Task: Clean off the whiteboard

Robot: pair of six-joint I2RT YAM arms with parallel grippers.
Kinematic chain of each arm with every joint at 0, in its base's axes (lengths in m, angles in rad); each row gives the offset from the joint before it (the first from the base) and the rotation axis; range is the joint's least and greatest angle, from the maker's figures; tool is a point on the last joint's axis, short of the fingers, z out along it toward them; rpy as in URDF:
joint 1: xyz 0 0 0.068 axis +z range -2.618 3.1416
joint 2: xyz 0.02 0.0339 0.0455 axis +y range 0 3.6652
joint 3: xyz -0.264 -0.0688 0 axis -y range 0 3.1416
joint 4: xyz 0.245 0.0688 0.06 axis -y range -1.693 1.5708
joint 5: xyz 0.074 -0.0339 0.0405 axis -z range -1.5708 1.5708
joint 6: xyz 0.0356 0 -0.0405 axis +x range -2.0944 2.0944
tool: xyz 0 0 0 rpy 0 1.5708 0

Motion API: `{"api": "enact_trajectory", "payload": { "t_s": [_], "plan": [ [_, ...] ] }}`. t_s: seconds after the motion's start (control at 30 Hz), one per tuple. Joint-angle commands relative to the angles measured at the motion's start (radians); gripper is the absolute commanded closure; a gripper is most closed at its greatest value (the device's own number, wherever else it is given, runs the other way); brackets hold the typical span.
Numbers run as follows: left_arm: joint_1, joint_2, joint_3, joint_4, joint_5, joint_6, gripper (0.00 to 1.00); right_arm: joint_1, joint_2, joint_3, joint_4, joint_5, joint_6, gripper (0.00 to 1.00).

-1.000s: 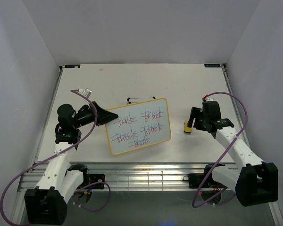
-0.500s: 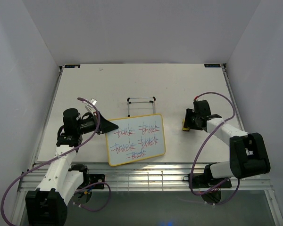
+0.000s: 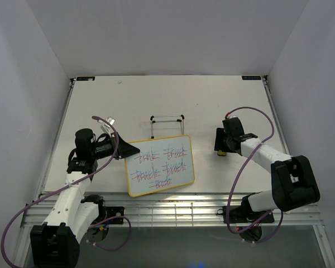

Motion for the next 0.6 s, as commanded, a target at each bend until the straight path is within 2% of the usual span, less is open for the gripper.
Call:
{"api": "enact_trajectory", "payload": {
  "t_s": [0.0,0.57],
  "plan": [
    [-0.008,-0.013,0.010,0.030,0.034,-0.015,1.00,0.010,-0.021,0.049,-0.018,0.043,0.000,0.37],
    [-0.017,-0.029,0.012,0.033,0.046,-0.012,1.00,0.012,0.077,0.096,-0.012,0.043,-0.030,0.43]
  ]
}}
